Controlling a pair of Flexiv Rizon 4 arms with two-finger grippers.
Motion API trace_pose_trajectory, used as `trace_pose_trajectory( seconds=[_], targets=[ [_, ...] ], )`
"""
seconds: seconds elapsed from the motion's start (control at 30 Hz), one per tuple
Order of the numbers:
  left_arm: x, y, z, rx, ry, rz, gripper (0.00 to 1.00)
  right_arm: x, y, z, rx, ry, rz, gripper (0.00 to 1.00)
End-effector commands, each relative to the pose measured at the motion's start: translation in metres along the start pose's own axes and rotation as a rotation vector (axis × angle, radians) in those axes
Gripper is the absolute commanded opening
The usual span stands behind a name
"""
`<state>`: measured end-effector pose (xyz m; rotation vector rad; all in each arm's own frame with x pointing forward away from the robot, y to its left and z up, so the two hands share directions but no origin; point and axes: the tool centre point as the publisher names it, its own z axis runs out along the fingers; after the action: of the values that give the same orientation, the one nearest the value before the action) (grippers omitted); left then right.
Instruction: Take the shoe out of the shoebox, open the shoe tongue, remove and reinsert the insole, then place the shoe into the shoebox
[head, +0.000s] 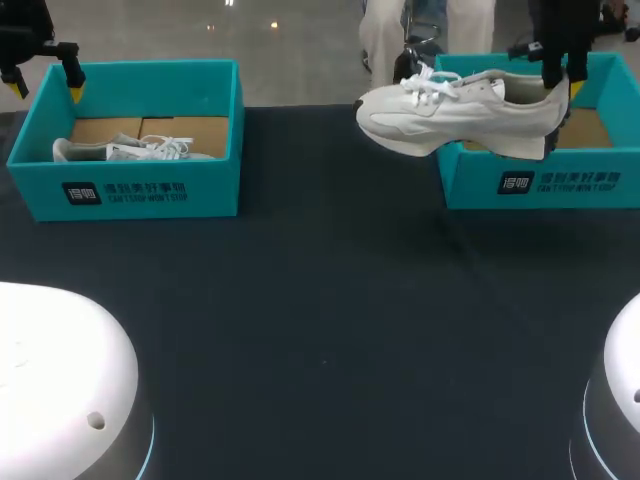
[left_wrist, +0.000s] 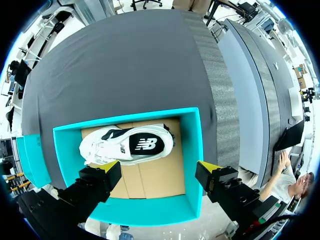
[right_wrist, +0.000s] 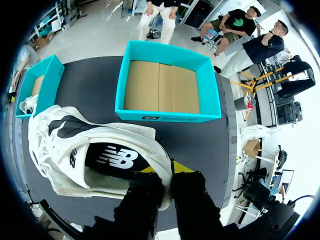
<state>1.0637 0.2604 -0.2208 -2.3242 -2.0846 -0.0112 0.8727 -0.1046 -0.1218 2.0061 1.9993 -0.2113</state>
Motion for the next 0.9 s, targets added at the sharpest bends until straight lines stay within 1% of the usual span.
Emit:
trace_pose_trajectory(
  seconds=[0.03, 0.13, 0.17, 0.27, 0.37, 0.47, 0.67, 0.73, 0.77, 0.83, 0.9],
  targets=[
    [0.0, 0.0, 0.0, 0.0, 0.0, 0.001, 1.0, 0.031, -0.029, -0.007, -0.014, -0.036, -0.004, 0.0],
    [0.0, 0.0, 0.0, 0.0, 0.0, 0.001, 1.0, 0.051, -0.052, -0.01, -0.023, -0.022, -0.011, 0.0],
    [0.0, 0.0, 0.0, 0.0, 0.0, 0.001, 1.0, 0.056, -0.057, -0.011, -0.025, -0.021, -0.013, 0.0],
    [0.0, 0.0, 0.0, 0.0, 0.0, 0.001, 1.0, 0.081, -0.079, -0.012, -0.024, -0.001, -0.041, 0.0],
    [0.0, 0.0, 0.0, 0.0, 0.0, 0.001, 1.0, 0.096, -0.095, -0.013, -0.017, 0.03, -0.059, 0.0],
    [0.0, 0.0, 0.0, 0.0, 0.0, 0.001, 1.0, 0.118, -0.113, -0.013, 0.002, 0.056, -0.089, 0.0],
    [0.0, 0.0, 0.0, 0.0, 0.0, 0.001, 1.0, 0.145, -0.134, -0.013, 0.019, 0.086, -0.104, 0.0],
    [0.0, 0.0, 0.0, 0.0, 0.0, 0.001, 1.0, 0.154, -0.139, -0.011, 0.033, 0.081, -0.12, 0.0],
    [0.0, 0.0, 0.0, 0.0, 0.0, 0.001, 1.0, 0.16, -0.141, -0.008, 0.037, 0.113, -0.133, 0.0],
    [0.0, 0.0, 0.0, 0.0, 0.0, 0.001, 1.0, 0.169, -0.144, -0.002, 0.064, 0.128, -0.14, 0.0],
    [0.0, 0.0, 0.0, 0.0, 0.0, 0.001, 1.0, 0.174, -0.146, 0.0, 0.083, 0.133, -0.137, 0.0]
  ],
)
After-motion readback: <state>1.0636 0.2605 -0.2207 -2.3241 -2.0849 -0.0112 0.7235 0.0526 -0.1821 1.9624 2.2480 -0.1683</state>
